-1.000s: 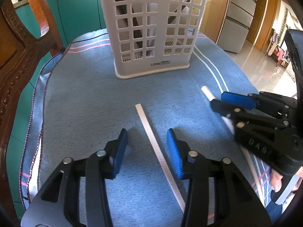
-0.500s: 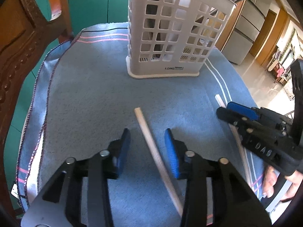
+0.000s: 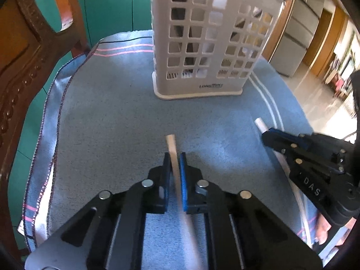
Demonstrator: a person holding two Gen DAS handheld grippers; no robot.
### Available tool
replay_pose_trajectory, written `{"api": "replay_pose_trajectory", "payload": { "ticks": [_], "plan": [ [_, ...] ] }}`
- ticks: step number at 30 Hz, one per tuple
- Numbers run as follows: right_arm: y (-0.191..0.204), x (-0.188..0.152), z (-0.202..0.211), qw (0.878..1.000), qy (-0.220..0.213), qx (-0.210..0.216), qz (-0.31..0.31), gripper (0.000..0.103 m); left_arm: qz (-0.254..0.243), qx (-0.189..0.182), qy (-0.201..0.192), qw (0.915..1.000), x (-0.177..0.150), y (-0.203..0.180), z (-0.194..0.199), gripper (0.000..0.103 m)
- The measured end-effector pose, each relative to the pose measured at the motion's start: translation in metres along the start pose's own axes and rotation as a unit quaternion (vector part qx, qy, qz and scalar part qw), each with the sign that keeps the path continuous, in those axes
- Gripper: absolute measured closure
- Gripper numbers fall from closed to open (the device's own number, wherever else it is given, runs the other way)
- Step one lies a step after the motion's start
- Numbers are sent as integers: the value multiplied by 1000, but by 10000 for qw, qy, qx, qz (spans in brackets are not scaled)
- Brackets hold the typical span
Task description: Organize utensils
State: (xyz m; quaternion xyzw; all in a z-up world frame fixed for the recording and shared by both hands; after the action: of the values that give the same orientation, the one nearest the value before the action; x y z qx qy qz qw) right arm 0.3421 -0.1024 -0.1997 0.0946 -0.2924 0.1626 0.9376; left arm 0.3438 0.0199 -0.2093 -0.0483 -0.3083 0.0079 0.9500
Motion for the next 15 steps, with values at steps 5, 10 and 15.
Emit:
{"api": "replay_pose_trajectory", "payload": {
  "ticks": [5, 10, 15],
  "plan": [
    [4, 17, 32, 9984, -490, 247, -157, 96, 90, -188, -497, 9985, 13, 2, 43, 96],
    [4, 30, 88, 9916, -1043, 664, -375, 96, 339, -522, -1039, 9926, 25, 4, 104, 96],
    [11, 47, 151, 9829, -1611, 840, -300, 96, 286, -640, -1598, 9847, 41, -6, 167, 96]
  ]
}}
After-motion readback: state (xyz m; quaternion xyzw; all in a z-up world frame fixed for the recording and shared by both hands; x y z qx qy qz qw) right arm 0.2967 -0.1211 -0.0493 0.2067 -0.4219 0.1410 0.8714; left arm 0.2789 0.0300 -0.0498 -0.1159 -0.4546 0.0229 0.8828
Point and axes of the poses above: each gripper's, at about its wrist camera, not at the fingertips, and z roughly against the way its jaws point, y to its left, x to its top, the point moved 8 cm from there along -z, roughly the way its jaws point, and after that the axes turned 1 degree about x, right-handed, at the moved point
